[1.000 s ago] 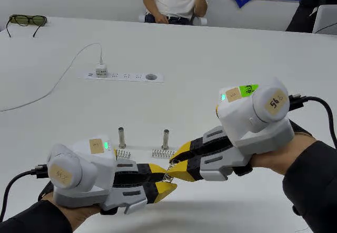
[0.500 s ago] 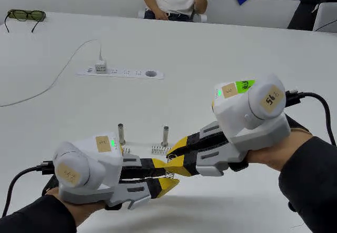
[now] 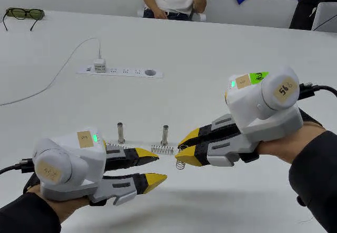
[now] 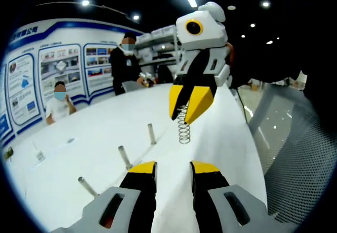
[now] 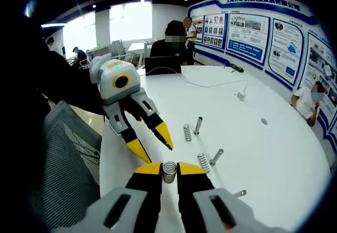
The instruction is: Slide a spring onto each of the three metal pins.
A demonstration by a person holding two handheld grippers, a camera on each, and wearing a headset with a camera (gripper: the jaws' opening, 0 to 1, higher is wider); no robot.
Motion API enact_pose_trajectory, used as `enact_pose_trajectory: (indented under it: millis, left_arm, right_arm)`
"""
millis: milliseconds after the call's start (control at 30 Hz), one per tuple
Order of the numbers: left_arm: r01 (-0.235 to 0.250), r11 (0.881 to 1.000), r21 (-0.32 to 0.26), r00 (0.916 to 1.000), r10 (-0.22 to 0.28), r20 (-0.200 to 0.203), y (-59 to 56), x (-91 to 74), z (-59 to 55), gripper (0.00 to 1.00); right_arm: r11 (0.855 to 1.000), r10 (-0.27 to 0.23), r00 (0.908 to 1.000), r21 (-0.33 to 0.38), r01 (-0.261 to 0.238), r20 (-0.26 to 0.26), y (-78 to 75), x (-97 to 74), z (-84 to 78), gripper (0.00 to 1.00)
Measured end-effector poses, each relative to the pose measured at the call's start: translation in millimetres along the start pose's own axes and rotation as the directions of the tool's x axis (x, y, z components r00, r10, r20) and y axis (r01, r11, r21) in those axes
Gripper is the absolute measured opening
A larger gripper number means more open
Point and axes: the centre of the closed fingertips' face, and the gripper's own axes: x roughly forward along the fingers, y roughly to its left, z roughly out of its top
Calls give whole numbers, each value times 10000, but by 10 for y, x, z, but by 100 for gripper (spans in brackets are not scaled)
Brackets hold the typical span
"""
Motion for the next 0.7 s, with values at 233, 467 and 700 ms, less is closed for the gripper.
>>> enact_pose_trajectory:
  millis: [233,467,700]
  left_arm:
    - [-588,9978,-317,9983,588,-19,148,-145,-62,34]
    - [-1177,9911,-619,9931,1175,-60,276,-304,-139,41]
    - [-1557,9834,-928,9878,1559,-48,343,-424,-189,46]
  right_arm:
    - [9985,-489,9988,258,489,-15,-169,-125,-27,12]
    - [9938,-1031,9947,421,1029,11,-358,-266,-38,12]
    - [9879,-1452,9894,548,1452,-46,-529,-351,-41,12]
